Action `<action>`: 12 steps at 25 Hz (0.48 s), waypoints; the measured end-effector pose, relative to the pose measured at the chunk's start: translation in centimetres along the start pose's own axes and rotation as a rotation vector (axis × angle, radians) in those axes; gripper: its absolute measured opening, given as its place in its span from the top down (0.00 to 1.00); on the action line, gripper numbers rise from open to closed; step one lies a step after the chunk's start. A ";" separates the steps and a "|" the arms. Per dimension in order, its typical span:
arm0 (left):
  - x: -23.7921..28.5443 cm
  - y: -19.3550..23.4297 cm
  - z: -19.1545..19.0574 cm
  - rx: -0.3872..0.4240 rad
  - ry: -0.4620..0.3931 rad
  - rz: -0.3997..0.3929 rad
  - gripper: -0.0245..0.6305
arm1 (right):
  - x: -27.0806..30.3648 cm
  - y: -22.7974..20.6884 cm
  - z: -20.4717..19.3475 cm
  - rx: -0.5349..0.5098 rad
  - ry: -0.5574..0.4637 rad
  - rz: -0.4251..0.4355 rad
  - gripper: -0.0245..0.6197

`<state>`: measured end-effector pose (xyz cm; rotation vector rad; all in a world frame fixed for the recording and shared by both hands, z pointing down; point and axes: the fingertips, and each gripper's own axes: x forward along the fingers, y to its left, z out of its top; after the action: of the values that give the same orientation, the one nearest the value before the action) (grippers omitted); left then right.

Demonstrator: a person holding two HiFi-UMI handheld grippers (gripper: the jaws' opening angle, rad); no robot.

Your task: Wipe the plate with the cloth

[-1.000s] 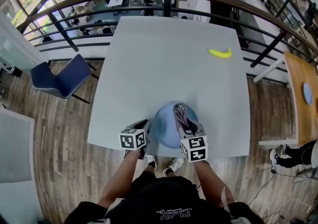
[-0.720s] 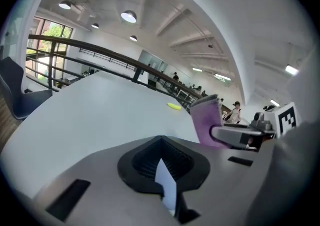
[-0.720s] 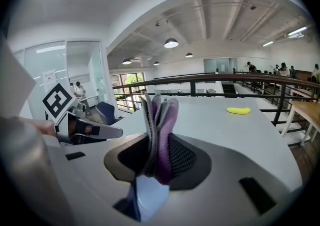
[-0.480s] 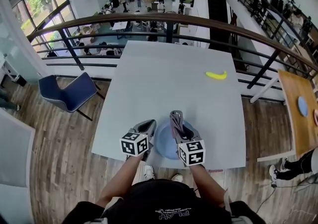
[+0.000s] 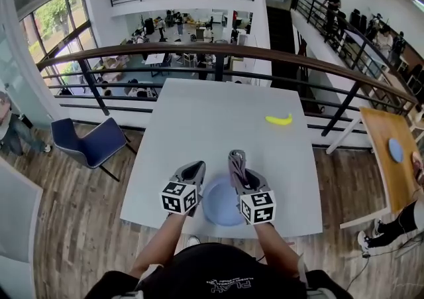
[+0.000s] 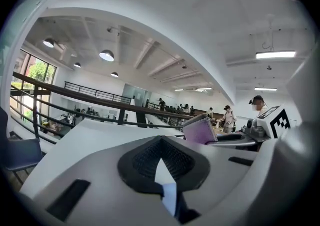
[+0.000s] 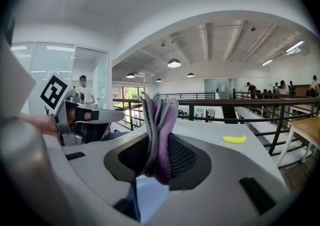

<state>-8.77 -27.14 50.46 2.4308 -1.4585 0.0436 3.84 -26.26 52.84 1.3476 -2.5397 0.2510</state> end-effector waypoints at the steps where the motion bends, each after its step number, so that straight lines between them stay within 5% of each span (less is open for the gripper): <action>1: 0.0 0.0 0.2 0.001 -0.004 0.000 0.94 | -0.1 -0.2 0.3 -0.003 -0.007 -0.005 0.78; 12: 0.4 -0.6 0.6 0.001 -0.005 0.002 0.94 | -0.8 -0.7 1.6 -0.043 -0.059 -0.017 0.78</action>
<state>-8.16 -27.39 49.78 2.4320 -1.4626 0.0391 4.58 -26.48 51.08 1.3800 -2.5644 0.1549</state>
